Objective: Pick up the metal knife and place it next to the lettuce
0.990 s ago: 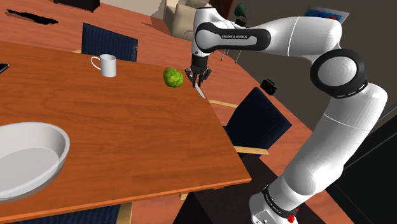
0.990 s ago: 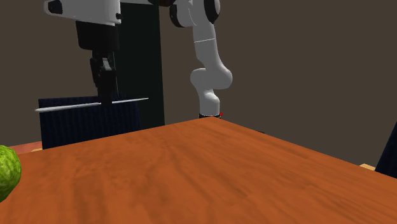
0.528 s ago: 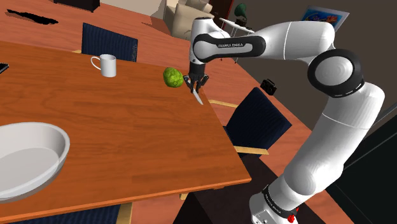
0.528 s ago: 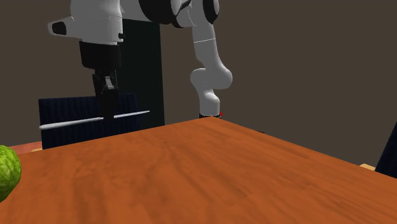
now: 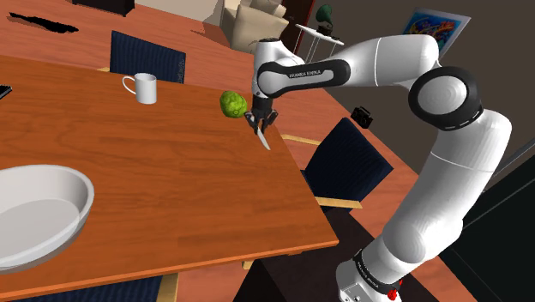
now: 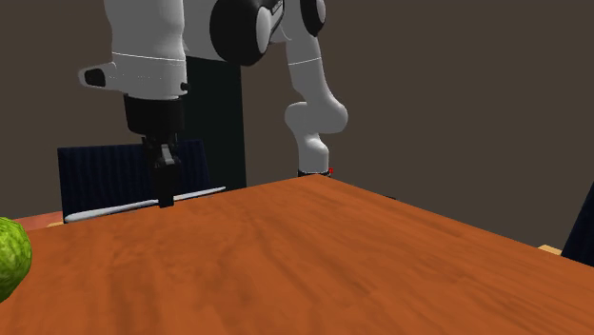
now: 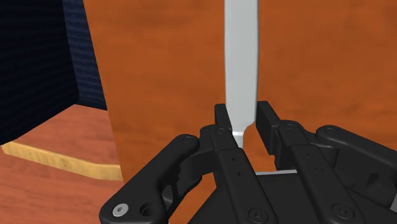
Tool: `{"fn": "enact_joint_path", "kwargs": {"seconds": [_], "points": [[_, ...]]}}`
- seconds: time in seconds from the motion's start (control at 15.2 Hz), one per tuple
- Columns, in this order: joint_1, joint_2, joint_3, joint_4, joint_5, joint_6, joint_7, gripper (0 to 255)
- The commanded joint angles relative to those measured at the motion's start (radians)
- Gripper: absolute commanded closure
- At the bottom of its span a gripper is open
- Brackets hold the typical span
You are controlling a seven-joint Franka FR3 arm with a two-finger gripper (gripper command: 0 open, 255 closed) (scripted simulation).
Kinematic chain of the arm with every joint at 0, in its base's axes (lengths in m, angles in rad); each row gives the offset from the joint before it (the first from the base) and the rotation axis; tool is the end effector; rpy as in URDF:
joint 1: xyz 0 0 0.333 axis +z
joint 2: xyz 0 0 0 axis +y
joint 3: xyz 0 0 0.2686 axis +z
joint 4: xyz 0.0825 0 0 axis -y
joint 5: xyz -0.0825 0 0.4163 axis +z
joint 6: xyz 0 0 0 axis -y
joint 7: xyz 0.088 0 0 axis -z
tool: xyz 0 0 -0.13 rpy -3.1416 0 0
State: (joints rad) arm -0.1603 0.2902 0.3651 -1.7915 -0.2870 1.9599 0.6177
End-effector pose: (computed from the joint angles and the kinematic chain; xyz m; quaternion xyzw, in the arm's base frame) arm 0.6259 0.0983 0.3076 0.9846 -0.1484 -0.0133 0.0912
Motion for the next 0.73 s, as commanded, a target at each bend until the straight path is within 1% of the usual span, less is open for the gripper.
{"fn": "enact_joint_path", "kwargs": {"seconds": [0.0, 0.33, 0.66], "points": [[-0.001, 0.008, -0.002, -0.017, -0.006, 0.025, 0.006, 255], [0.002, 0.041, -0.009, -0.051, -0.026, 0.087, 0.026, 255], [0.003, 0.041, -0.009, -0.051, -0.026, 0.087, 0.026, 255]]}}
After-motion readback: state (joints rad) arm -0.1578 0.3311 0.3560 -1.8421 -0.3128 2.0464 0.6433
